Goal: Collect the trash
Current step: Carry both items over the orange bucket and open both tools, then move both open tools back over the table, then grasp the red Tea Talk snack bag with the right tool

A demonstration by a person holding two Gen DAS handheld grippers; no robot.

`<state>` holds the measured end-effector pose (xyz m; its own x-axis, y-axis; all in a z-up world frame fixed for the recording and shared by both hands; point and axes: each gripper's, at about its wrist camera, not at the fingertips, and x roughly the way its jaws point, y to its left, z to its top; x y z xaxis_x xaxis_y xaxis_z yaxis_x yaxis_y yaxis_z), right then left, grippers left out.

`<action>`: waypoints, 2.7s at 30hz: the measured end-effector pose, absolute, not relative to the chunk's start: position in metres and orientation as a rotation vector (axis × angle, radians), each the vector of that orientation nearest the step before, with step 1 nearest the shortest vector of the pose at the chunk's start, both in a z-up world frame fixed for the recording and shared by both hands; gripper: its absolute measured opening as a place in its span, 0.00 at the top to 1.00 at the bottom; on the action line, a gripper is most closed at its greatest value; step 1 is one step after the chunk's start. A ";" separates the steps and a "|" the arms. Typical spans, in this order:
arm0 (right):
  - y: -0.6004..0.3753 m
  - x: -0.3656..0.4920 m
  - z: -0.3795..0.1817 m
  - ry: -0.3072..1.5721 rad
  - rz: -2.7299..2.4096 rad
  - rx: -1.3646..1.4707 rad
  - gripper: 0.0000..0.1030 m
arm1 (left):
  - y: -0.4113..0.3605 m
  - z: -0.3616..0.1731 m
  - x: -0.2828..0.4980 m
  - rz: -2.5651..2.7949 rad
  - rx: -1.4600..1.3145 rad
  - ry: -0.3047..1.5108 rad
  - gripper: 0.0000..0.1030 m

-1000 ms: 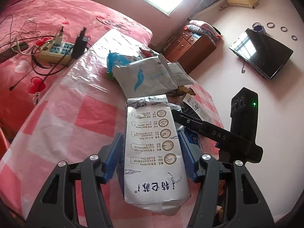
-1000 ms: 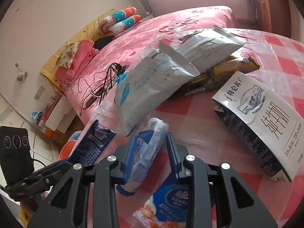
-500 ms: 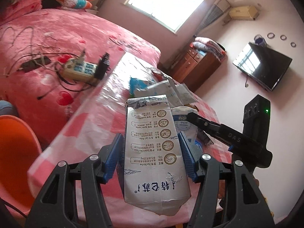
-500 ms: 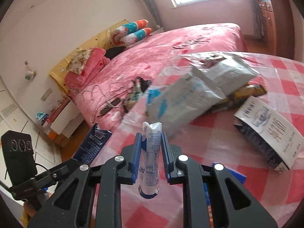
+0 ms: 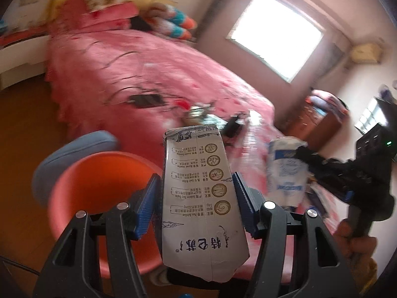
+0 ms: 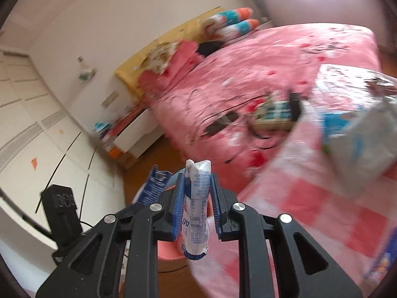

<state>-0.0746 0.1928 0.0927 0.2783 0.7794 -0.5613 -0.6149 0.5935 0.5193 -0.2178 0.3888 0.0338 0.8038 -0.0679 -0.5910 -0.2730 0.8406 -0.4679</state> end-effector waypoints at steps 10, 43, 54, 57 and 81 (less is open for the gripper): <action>0.290 -0.084 0.043 1.003 0.999 0.127 0.57 | 0.437 -0.028 -0.235 0.308 -0.669 0.703 0.37; 0.063 -0.095 0.066 0.665 0.673 0.150 0.05 | 0.328 0.062 -0.207 0.253 -0.262 0.737 0.26; -0.013 -0.080 0.074 0.660 0.495 0.190 0.05 | 0.243 0.121 -0.180 0.090 -0.106 0.724 0.26; -0.039 -0.072 0.075 0.678 0.461 0.253 0.05 | 0.220 0.131 -0.168 0.043 -0.102 0.713 0.26; -0.080 0.180 0.090 0.968 0.428 0.255 0.05 | 0.104 0.057 -0.009 -0.334 0.130 0.742 0.26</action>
<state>0.1802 -0.0797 0.0895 0.4926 0.4604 -0.7385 -0.2368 0.8875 0.3953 -0.0089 0.1035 0.0565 0.6871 -0.2519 -0.6815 0.3431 0.9393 -0.0013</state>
